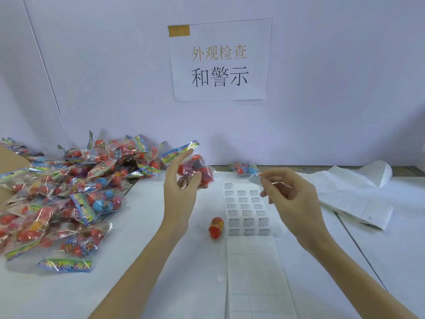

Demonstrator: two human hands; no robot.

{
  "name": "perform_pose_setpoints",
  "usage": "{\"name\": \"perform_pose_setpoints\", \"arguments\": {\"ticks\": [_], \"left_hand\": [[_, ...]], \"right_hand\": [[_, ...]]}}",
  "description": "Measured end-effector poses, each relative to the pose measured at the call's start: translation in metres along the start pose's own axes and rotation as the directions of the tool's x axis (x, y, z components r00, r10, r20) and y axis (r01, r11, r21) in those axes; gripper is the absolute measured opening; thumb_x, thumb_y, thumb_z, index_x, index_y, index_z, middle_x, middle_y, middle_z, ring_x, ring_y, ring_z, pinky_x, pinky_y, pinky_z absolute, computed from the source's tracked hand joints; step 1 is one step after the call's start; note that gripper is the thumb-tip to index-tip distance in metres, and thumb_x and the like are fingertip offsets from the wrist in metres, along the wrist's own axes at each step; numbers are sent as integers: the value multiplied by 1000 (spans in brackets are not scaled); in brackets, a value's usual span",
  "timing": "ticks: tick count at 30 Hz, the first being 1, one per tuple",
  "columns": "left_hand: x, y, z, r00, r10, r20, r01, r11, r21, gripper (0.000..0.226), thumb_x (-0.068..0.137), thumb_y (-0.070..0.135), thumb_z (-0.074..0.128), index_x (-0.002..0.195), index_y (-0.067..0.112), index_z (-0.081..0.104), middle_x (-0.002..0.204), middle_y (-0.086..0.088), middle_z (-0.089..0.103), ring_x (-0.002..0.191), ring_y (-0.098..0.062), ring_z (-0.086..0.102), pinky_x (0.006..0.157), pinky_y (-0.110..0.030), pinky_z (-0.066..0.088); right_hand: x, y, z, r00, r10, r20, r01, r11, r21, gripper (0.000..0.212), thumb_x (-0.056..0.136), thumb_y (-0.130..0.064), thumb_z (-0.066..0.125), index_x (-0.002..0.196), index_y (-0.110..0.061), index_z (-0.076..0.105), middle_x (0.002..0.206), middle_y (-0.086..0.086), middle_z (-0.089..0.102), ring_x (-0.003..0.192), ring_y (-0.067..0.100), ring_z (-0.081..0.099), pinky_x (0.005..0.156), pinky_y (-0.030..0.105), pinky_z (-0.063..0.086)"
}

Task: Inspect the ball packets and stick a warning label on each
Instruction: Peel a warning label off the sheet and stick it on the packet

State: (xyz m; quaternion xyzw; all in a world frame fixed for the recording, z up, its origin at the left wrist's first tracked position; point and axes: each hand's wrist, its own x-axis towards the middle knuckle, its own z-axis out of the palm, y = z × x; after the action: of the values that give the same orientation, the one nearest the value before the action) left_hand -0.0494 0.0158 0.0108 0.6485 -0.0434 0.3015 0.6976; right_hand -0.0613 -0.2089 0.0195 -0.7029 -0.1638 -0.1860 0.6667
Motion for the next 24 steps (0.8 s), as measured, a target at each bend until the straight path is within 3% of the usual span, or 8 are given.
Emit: {"name": "perform_pose_setpoints", "arguments": {"ticks": [2,4,8,11,16,20,24], "left_hand": [[-3,4,5,995,-10,100,22,993,-112,54,96,-4,62,135,32,65,126,-10,67,99,-33,72,78,-32,61],[-8,6,11,980,-17,199,40,992,-116,52,93,2,64,134,34,65,126,-15,66,98,-40,70,82,-40,63],[-22,2,23,930,-20,367,29,999,-17,52,98,-2,65,138,30,62,132,-9,64,112,-35,69,101,-60,54],[-26,1,26,900,-46,433,51,999,0,51,99,-1,63,139,31,61,137,-11,62,116,-35,68,100,-55,56],[-27,5,27,895,-68,441,101,993,-53,41,99,14,57,136,30,64,138,-12,60,112,-34,70,84,-34,60],[-28,1,25,898,-33,438,43,999,-12,47,96,11,67,139,28,61,139,-4,60,119,-29,67,97,-41,58],[-28,1,27,897,-21,442,30,999,-12,55,93,-2,73,136,31,62,136,0,61,116,-25,69,92,-31,59]], "right_hand": [[1,-1,-1,998,26,54,-29,998,52,16,98,-3,68,99,-18,76,82,1,74,67,9,67,65,16,51],[0,-3,0,994,10,105,-16,998,63,22,99,-2,67,105,-20,77,81,0,72,69,11,65,68,19,53],[-2,0,5,982,-19,186,19,1000,-2,31,98,1,66,119,-21,72,79,0,69,74,18,68,72,25,56],[-3,5,7,977,-11,211,24,998,-61,37,97,-2,68,125,-25,65,82,0,71,79,18,72,78,30,59],[-2,13,5,980,-7,198,28,994,-105,41,96,-6,70,127,-32,60,86,-2,71,81,20,73,78,31,59],[-3,17,4,974,-26,224,50,993,-102,43,96,-6,70,127,-35,60,86,-3,71,81,19,73,78,27,59],[-3,16,5,978,-7,211,33,992,-123,44,96,-7,71,127,-36,59,86,-3,70,81,18,72,78,30,59]]}}
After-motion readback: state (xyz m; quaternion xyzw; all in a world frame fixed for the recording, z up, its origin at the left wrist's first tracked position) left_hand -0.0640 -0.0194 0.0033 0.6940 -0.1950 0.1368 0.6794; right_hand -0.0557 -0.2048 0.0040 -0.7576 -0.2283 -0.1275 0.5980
